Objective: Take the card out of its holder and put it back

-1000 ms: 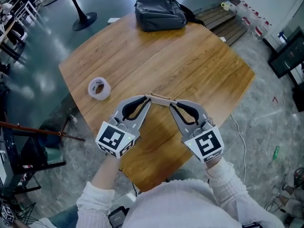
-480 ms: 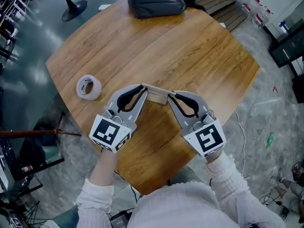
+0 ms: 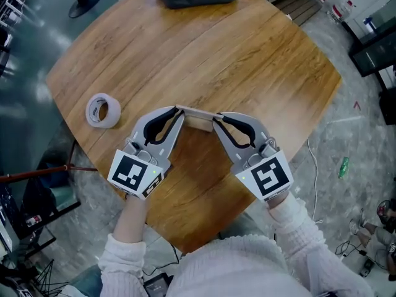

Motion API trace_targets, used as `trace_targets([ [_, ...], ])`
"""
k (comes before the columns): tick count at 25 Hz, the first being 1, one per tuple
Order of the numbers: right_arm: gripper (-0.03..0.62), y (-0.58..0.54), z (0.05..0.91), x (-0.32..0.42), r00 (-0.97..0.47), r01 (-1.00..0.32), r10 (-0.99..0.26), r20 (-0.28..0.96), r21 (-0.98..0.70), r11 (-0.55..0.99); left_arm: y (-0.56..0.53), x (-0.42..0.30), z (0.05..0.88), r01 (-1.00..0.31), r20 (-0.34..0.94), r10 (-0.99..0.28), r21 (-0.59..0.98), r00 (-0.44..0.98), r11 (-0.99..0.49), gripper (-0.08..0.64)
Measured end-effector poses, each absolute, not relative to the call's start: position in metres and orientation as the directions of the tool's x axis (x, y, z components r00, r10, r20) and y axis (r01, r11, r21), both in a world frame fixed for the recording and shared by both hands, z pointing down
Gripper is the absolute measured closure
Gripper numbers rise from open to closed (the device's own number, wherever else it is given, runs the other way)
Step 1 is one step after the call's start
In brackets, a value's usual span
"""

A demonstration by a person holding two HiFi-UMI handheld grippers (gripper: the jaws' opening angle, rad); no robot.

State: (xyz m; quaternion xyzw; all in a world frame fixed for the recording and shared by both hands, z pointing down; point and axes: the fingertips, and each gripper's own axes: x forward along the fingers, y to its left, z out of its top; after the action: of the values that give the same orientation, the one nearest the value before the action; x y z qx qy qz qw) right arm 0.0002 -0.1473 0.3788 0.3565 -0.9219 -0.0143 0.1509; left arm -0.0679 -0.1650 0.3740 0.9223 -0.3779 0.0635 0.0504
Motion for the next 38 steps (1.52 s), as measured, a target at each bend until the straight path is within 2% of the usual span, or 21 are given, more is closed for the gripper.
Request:
trace_targets([
  [38,0.56,-0.141,0.395,0.0,-0.695,-0.644,-0.65,0.307,0.137,0.753,-0.159,-0.069,0.388,-0.691,0.179,-0.672,0.075,0.719,-0.719,0.517],
])
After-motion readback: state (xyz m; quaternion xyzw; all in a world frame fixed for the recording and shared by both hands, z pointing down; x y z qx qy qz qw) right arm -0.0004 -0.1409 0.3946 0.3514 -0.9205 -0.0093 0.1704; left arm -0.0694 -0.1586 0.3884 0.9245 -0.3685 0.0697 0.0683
